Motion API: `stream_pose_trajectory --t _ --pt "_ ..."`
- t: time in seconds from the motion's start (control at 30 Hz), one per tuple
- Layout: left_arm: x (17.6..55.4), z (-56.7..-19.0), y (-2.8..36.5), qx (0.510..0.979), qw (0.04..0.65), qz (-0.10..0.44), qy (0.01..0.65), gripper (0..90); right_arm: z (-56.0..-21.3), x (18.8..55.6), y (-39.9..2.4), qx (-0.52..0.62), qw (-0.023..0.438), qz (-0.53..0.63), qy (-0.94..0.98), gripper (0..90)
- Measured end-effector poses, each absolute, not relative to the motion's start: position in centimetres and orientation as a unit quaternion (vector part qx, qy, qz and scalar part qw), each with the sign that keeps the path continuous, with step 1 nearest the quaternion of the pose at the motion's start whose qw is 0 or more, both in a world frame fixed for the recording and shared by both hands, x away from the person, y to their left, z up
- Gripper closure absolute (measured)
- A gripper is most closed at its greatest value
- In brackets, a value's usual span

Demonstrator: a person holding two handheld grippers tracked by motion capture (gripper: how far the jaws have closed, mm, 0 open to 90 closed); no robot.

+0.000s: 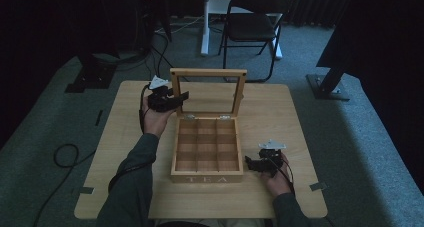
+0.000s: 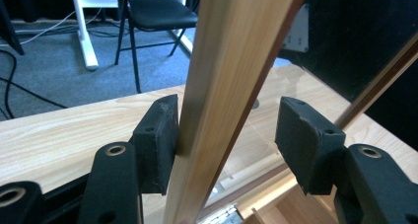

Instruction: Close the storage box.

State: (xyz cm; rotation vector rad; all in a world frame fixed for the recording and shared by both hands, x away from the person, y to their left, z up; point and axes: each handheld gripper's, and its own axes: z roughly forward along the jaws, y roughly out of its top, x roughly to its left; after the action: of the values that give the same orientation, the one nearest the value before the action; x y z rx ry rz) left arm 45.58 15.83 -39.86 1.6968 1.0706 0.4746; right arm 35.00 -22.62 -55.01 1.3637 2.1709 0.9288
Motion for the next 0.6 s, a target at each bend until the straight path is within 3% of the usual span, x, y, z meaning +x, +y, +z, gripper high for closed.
stream_pose_trajectory --t 0.6 --pt "41.7 -39.8 15.5 0.736 0.487 0.222 0.415 38.3 -55.0 35.0 -22.6 0.489 0.207 0.333 0.779 11.7"
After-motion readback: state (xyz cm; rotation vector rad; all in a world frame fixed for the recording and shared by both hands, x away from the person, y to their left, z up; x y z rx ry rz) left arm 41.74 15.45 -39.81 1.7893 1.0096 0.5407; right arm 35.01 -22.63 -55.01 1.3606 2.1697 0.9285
